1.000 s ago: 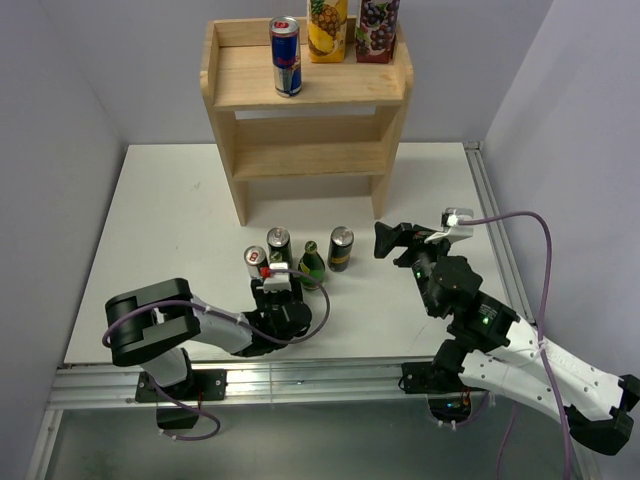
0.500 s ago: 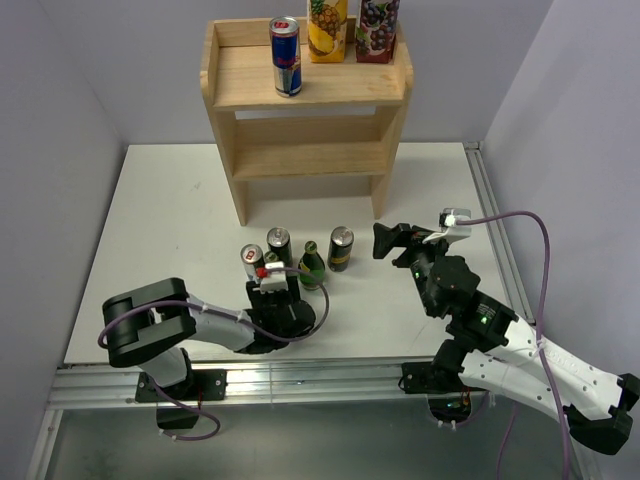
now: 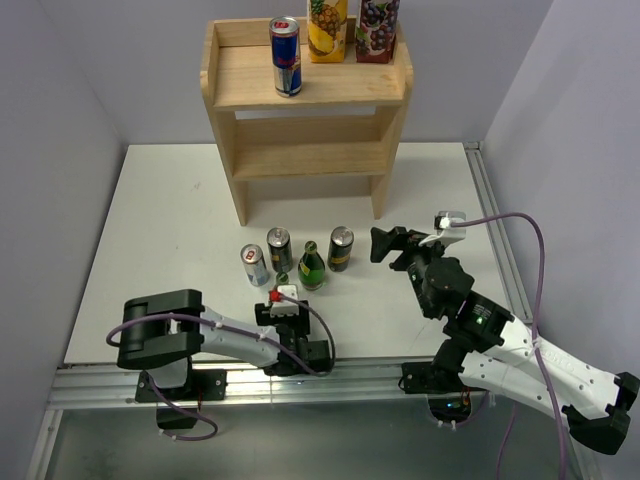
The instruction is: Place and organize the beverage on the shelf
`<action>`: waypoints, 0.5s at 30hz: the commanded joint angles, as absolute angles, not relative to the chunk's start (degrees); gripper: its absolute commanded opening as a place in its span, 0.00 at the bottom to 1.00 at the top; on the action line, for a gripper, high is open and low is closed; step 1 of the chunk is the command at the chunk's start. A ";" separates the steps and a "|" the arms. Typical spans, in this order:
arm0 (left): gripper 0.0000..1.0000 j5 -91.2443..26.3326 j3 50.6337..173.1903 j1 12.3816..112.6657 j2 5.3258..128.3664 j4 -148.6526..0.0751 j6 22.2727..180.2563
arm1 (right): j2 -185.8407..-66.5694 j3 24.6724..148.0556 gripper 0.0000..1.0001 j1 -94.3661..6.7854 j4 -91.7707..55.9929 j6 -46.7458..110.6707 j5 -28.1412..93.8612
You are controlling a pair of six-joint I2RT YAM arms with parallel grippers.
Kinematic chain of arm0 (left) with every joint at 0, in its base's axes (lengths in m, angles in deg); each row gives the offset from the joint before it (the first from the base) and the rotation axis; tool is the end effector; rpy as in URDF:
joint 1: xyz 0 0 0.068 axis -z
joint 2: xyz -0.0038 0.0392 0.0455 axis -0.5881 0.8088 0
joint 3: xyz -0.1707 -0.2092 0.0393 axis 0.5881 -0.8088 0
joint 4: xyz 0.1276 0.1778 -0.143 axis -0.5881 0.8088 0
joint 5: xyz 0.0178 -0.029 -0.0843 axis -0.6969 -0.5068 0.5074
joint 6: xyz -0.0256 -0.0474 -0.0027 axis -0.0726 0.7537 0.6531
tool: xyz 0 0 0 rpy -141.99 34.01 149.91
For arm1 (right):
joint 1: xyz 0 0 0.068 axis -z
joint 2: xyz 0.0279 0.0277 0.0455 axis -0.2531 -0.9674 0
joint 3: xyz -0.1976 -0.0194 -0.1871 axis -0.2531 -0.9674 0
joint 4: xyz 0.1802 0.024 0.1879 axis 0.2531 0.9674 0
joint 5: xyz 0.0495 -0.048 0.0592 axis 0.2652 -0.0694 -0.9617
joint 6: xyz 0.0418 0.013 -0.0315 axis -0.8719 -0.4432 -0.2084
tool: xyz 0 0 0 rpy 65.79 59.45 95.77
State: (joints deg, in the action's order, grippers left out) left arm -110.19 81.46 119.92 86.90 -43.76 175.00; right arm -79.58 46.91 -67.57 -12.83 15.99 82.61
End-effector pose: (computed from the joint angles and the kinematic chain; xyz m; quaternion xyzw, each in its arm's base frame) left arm 0.0597 -0.2452 0.1286 -0.0490 0.8193 -0.0024 0.5712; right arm 0.1068 0.1017 0.3233 0.0596 0.7224 0.1834 0.6641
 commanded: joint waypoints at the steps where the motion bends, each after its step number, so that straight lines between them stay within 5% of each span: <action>1: 0.00 -118.14 86.40 122.32 88.12 -22.12 195.12 | -79.14 46.59 1.00 -67.84 -14.18 15.05 82.60; 8: 0.00 -122.01 94.48 125.40 91.98 6.36 219.91 | -79.84 46.24 1.00 -67.84 -14.70 14.78 82.42; 15: 0.00 -123.51 96.25 126.55 89.01 6.65 216.87 | -80.37 45.97 1.00 -67.92 -14.97 14.69 82.42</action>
